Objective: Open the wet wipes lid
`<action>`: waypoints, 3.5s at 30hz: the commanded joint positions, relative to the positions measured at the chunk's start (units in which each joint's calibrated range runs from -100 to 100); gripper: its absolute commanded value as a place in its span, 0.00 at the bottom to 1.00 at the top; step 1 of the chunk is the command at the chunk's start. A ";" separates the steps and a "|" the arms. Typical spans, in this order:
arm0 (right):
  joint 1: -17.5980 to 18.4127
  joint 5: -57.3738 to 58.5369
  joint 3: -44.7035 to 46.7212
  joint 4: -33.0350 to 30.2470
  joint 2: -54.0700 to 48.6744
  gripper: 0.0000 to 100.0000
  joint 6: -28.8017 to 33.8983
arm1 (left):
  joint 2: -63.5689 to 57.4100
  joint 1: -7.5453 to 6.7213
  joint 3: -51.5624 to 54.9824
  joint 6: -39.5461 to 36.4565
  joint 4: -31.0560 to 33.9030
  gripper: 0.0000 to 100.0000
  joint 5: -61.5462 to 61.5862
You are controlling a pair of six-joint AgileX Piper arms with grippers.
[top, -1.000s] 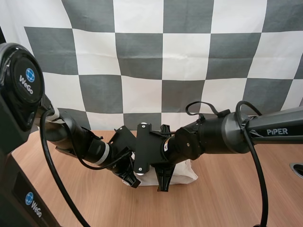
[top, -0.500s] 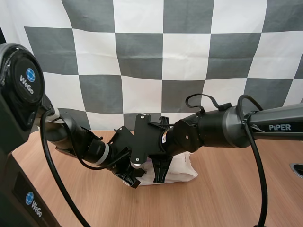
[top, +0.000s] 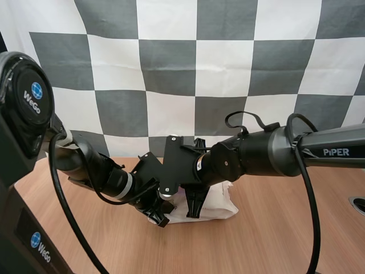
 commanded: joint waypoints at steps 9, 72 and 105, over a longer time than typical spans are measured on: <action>-2.01 1.10 -3.13 -0.07 0.02 0.00 0.04 | 0.02 0.01 -0.03 -0.30 -0.05 0.00 -0.10; -6.56 -14.61 -10.19 1.43 17.34 0.00 1.47 | 0.02 0.01 -0.03 -1.16 1.33 0.00 2.17; -6.62 -14.01 -10.19 1.43 20.73 0.00 4.85 | 0.02 0.01 -0.03 -1.39 1.20 0.00 2.22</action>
